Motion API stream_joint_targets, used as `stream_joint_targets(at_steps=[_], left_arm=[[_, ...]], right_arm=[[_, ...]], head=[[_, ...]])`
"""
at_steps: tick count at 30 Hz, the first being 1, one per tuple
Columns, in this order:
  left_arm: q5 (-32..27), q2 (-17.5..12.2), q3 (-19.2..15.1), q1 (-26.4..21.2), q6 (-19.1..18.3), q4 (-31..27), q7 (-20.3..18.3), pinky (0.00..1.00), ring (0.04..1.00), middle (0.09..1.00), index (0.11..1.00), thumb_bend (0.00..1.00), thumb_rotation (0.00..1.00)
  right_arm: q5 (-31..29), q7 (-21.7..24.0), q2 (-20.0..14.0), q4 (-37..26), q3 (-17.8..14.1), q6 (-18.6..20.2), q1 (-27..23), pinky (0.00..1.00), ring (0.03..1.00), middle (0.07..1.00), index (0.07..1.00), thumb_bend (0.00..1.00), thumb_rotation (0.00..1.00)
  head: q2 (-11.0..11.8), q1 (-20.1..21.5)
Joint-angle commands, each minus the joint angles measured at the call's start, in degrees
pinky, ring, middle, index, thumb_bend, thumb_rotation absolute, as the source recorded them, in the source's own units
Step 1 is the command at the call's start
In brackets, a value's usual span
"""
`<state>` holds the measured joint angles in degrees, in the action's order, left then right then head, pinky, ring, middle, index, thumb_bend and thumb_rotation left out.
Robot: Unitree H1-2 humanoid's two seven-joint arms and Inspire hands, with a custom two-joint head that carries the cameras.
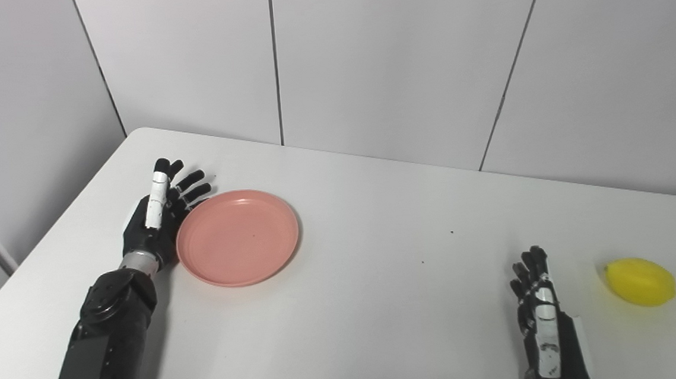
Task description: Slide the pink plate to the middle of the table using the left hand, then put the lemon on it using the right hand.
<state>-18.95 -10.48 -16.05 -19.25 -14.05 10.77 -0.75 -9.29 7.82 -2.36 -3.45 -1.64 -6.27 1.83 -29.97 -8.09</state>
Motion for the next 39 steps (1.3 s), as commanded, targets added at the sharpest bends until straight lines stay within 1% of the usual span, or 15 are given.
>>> stream_joint_targets(at_steps=[1,6,8,10,14,19,24,29,31,36,39], left_arm=[[-0.5,0.6,0.6,-0.7,-0.7,-1.7,-0.4,0.71,0.778,0.821,0.905,0.87,0.8],[-0.6,1.4,1.3,-0.4,-0.6,-1.7,-1.5,0.74,0.802,0.828,0.918,0.85,0.81],[-0.6,1.9,1.5,-0.4,-0.9,-1.5,-1.4,0.75,0.816,0.838,0.929,0.86,0.81],[-1.7,2.7,1.2,-0.5,-0.9,-1.0,-1.5,0.77,0.829,0.85,0.942,0.85,0.8],[-2.1,3.7,1.6,-0.2,-1.3,-1.0,-1.2,0.77,0.832,0.848,0.948,0.84,0.8],[-1.3,4.0,2.7,0.2,-0.7,-0.3,-1.1,0.77,0.811,0.836,0.938,0.86,0.79],[-1.5,4.4,4.0,0.8,0.5,0.7,-2.7,0.8,0.835,0.869,0.956,0.85,0.79],[-0.7,5.2,5.0,1.4,1.5,0.6,-2.3,0.88,0.861,0.885,0.962,0.84,0.8],[-0.3,5.6,5.3,1.4,2.0,0.7,-2.0,0.9,0.868,0.886,0.965,0.84,0.8],[0.3,6.4,5.6,1.2,2.5,0.9,-1.8,0.88,0.885,0.911,0.988,0.81,0.82],[0.9,6.9,5.9,1.3,2.6,0.5,-1.4,0.88,0.887,0.91,0.988,0.81,0.82]], right_arm=[[-0.3,-0.2,1.9,3.8,0.9,-1.4,2.9,1.0,0.982,0.993,0.995,0.76,1.0],[-0.2,-0.3,2.0,3.6,0.9,-1.2,3.0,1.0,0.978,0.989,0.993,0.76,1.0],[0.0,-0.3,2.0,3.6,0.9,-1.0,2.9,1.0,0.98,0.991,0.994,0.77,1.0],[0.1,-0.5,2.0,3.6,0.9,-0.9,2.9,1.0,0.976,0.988,0.988,0.77,1.0],[0.2,-0.4,2.0,3.6,0.9,-1.3,2.9,1.0,0.977,0.989,0.988,0.77,1.0],[0.2,-0.3,2.2,3.4,0.9,-1.2,3.0,1.0,0.982,0.991,0.987,0.76,1.0],[0.3,-0.2,2.3,3.3,0.9,-1.0,2.9,1.0,0.978,0.991,0.991,0.76,1.0],[0.2,-0.1,2.3,3.2,0.9,-1.0,2.9,1.0,0.983,0.994,0.991,0.76,1.0],[0.2,-0.1,2.3,3.3,0.8,-1.1,2.9,1.0,0.982,0.993,0.989,0.76,1.0],[0.5,-0.2,2.5,3.4,0.9,-1.2,2.9,1.0,0.98,0.991,0.989,0.76,1.0],[0.5,-0.2,2.5,3.4,0.9,-1.3,2.8,1.0,0.98,0.991,0.99,0.76,1.0]], head=[[-0.1,-0.1],[0.0,0.1],[0.0,0.3],[0.0,0.3],[-0.1,0.1],[-0.3,0.3],[-0.3,0.4],[-0.4,0.6],[-0.4,0.6],[-0.6,0.7],[-0.6,0.7]])
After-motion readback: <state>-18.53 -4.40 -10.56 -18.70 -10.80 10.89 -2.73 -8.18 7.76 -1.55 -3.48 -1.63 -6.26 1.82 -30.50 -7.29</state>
